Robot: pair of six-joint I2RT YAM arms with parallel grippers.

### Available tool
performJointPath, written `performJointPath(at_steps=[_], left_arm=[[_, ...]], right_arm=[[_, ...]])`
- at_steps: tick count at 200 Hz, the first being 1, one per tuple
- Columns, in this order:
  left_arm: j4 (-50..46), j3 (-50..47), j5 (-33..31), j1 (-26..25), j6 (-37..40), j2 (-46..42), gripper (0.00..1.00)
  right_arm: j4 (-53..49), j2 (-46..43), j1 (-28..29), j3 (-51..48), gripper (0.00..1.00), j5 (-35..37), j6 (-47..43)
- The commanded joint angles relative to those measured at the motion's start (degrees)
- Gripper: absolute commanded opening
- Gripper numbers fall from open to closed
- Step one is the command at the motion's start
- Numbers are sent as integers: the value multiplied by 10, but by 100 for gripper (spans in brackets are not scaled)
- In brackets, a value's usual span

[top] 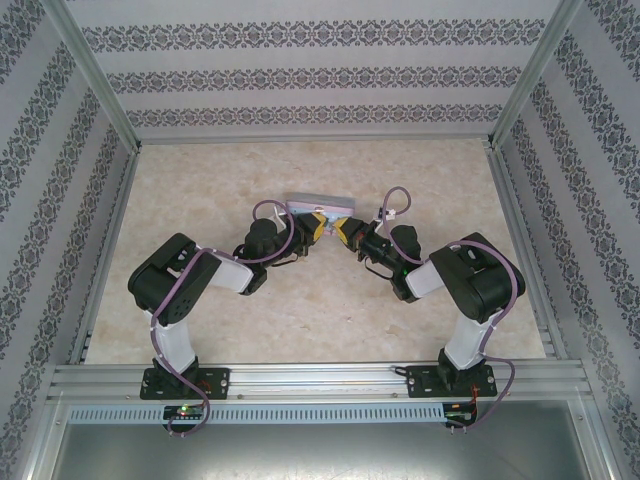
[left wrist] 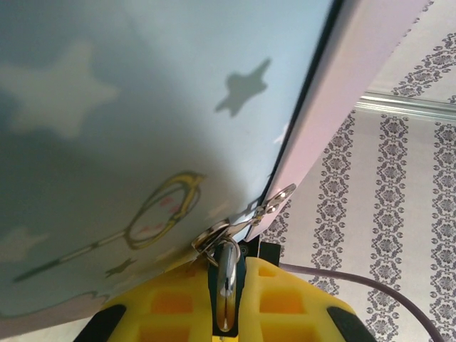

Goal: Unlock a padlock with a key

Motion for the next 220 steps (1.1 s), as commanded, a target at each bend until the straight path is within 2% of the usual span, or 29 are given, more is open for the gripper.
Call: performJointPath(at_steps=[1,157,220], left_arm=[[46,-1,68,-27,35,-25,0],[15,4,140,-17,97,-54,0],[14,5,105,-16,60,-54,0]], right_arm=[[24,-7,6,-4,0,-2,-1],[23,-6,1,-11,0,-9,-8],[24,-8,12,-8,0,-7,-9]])
